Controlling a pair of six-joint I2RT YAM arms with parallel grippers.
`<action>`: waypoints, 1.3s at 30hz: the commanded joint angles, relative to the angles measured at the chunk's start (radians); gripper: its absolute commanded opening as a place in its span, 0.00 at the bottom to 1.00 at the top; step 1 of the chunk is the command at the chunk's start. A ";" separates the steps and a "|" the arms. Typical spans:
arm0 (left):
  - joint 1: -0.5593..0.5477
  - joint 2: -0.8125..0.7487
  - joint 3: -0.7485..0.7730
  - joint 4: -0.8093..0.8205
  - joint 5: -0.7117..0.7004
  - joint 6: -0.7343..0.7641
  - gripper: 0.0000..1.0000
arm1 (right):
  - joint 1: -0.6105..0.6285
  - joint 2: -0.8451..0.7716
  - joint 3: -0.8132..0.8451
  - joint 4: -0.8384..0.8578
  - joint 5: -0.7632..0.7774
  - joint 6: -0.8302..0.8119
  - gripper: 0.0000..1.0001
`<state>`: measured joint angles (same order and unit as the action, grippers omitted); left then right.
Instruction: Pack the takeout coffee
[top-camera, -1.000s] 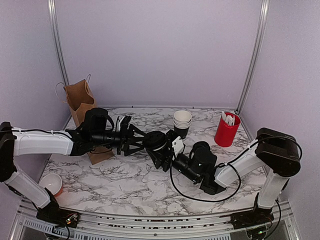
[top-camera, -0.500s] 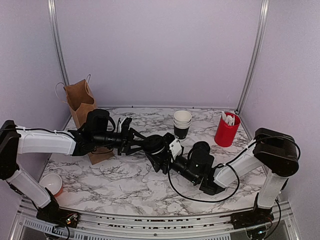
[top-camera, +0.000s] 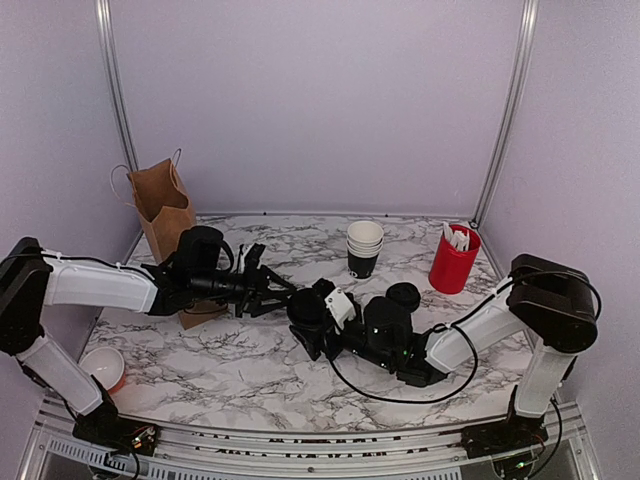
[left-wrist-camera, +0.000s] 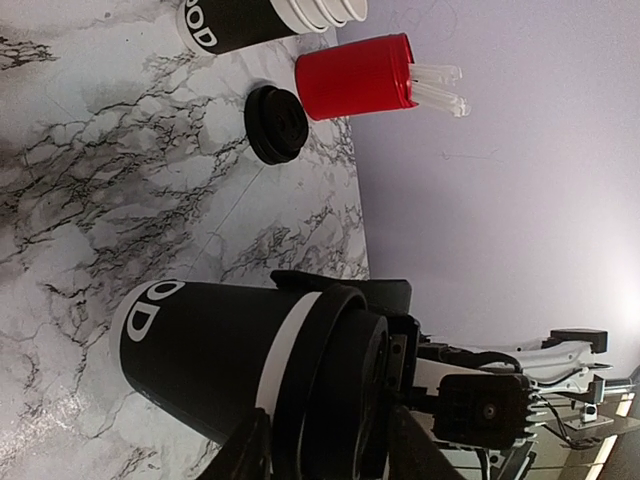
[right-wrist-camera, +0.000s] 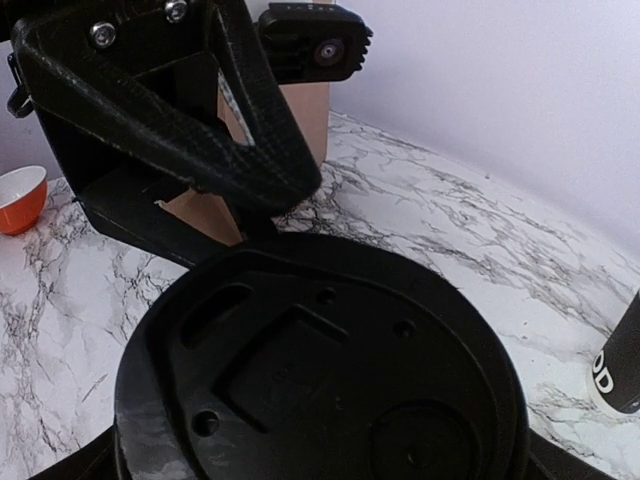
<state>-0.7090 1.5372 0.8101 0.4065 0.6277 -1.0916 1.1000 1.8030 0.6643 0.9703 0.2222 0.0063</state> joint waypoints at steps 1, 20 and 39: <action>0.005 0.028 -0.029 0.029 -0.012 0.042 0.41 | -0.020 -0.013 0.044 -0.156 -0.007 0.067 0.93; 0.006 0.041 -0.038 -0.084 -0.094 0.157 0.52 | -0.035 -0.173 0.089 -0.730 -0.028 0.193 1.00; -0.076 -0.042 0.142 -0.423 -0.334 0.416 0.70 | -0.038 -0.390 0.382 -1.209 0.046 0.297 0.89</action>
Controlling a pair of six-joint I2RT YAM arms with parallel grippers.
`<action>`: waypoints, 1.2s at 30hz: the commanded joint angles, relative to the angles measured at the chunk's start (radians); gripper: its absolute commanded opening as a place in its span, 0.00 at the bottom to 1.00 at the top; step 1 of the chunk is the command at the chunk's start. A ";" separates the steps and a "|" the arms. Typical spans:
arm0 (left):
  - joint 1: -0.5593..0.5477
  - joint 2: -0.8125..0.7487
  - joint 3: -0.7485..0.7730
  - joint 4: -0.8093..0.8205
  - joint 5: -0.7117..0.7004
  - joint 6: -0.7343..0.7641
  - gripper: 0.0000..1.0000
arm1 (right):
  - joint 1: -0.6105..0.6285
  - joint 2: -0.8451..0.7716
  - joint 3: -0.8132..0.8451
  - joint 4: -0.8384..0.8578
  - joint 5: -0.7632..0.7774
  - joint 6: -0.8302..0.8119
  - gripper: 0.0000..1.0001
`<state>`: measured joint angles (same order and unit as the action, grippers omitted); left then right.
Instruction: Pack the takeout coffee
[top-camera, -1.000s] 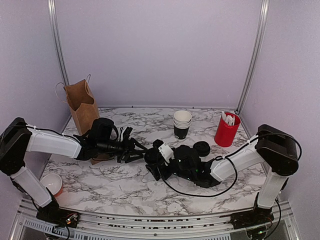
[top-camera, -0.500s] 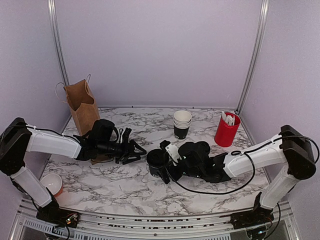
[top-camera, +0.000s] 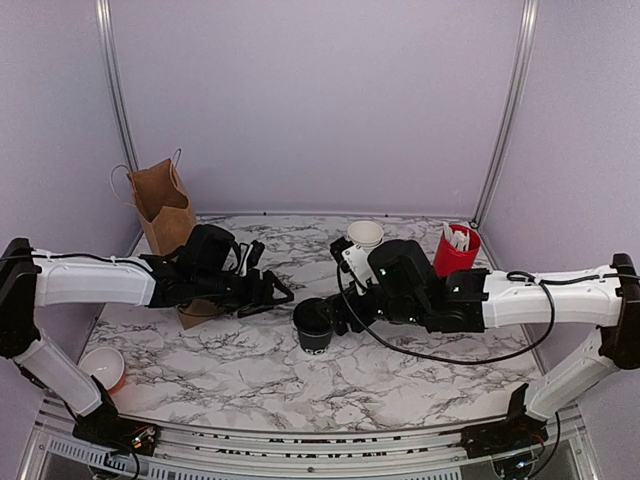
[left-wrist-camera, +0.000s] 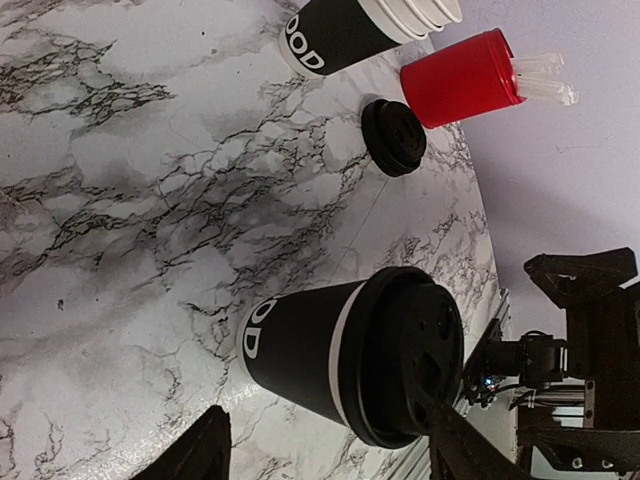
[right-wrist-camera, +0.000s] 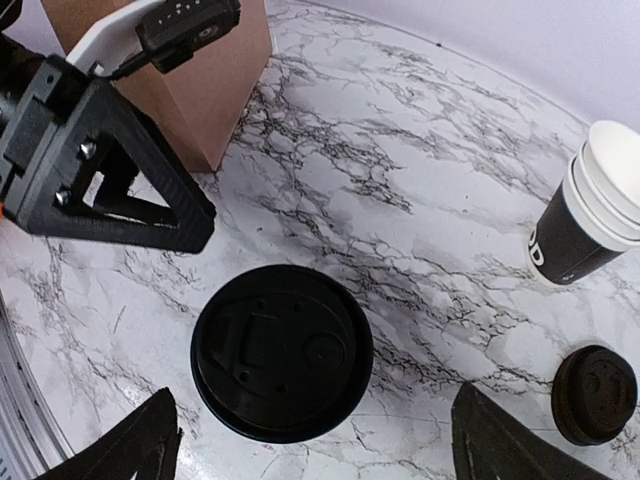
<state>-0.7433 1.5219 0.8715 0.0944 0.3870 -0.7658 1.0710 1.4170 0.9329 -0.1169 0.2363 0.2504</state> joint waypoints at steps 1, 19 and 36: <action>-0.059 -0.017 0.109 -0.166 -0.132 0.114 0.71 | -0.012 0.004 0.136 -0.144 0.041 0.065 0.85; -0.197 0.119 0.304 -0.383 -0.358 0.257 0.77 | -0.111 0.066 0.182 -0.266 -0.090 0.198 0.45; -0.353 0.201 0.515 -0.560 -0.601 0.401 0.93 | -0.211 0.007 0.109 -0.246 -0.137 0.259 0.42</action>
<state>-1.0645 1.6695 1.3437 -0.3779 -0.1349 -0.4088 0.8764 1.4696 1.0309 -0.3729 0.1169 0.4911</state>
